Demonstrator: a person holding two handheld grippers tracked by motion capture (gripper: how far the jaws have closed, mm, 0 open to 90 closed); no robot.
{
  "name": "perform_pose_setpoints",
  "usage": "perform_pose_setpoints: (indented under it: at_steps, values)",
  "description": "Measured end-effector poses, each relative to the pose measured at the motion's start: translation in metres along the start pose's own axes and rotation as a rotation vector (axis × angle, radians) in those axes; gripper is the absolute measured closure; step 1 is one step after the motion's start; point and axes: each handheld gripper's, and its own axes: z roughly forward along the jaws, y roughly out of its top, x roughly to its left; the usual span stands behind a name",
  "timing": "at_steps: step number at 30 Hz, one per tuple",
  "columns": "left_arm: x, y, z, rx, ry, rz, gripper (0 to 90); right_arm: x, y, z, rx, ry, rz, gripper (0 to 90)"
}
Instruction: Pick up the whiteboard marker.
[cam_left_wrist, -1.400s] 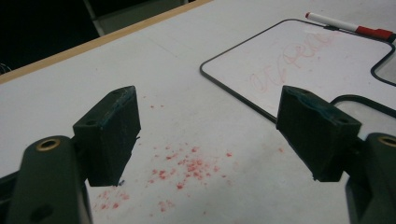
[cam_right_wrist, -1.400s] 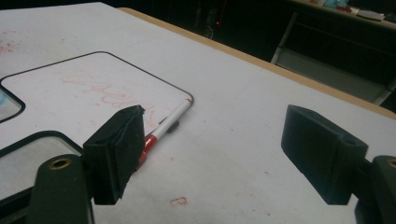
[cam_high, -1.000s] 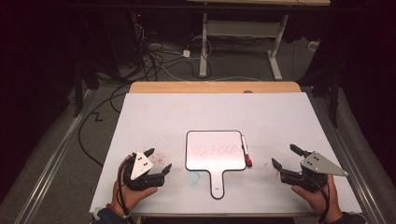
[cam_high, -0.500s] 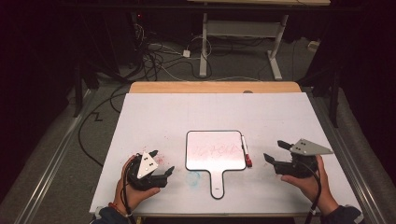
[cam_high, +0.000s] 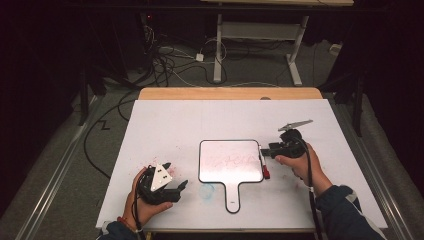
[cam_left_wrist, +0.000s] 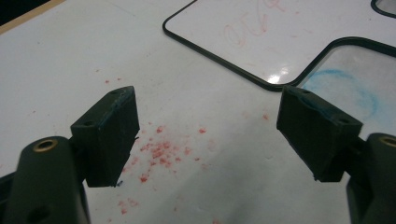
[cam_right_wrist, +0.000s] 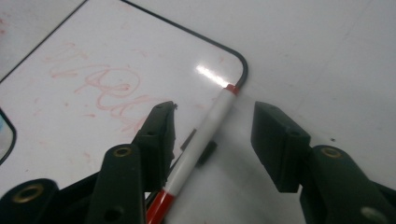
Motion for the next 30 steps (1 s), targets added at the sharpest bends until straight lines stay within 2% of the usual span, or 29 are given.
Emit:
perform_pose_setpoints:
  at_steps: [1,4,5,8,9,12,16,23,26,27,28,29,30]
  values:
    - [0.0,0.0,0.0,0.003,0.0,0.003,20.2,-0.002,0.003,0.012,0.033,-0.015,0.016,54.1]
    - [-0.001,-0.001,-0.001,0.004,-0.001,0.004,20.2,-0.008,0.004,0.023,0.057,0.003,0.045,59.4]
    - [-0.001,-0.001,-0.001,0.004,-0.001,0.004,20.2,-0.008,0.004,0.023,0.057,0.003,0.045,59.4]
    - [-0.002,0.0,-0.001,0.006,-0.002,0.007,20.3,-0.008,0.005,0.025,0.056,0.019,0.04,66.9]
    - [-0.002,0.0,-0.001,0.006,-0.003,0.008,20.2,-0.006,0.005,0.026,0.064,0.044,0.029,71.6]
    - [-0.002,0.0,-0.001,0.007,-0.006,0.012,20.2,-0.002,0.006,0.027,0.064,0.037,0.007,73.4]
    - [-0.003,0.001,0.0,0.01,-0.011,0.015,20.2,-0.001,0.005,0.024,0.05,0.037,0.008,80.2]
    - [-0.003,0.002,0.002,0.015,-0.021,0.015,20.2,0.001,0.004,0.022,0.05,0.034,-0.014,81.3]
    - [-0.004,0.005,0.004,0.009,-0.043,-0.001,20.3,0.007,0.007,0.011,-0.013,0.028,-0.038,81.3]
    - [-0.004,0.006,0.005,0.003,-0.056,-0.013,20.3,0.007,0.007,0.011,-0.013,0.028,-0.038,81.3]
    - [-0.004,0.012,0.009,0.001,-0.061,-0.033,20.9,0.015,0.01,0.003,-0.052,0.04,-0.063,81.3]
    - [-0.004,0.012,0.009,0.001,-0.061,-0.033,22.5,0.02,0.012,-0.001,-0.077,0.041,-0.078,81.3]
    - [-0.004,0.019,0.016,0.01,-0.071,-0.049,23.6,0.025,0.013,-0.005,-0.099,0.044,-0.093,81.3]
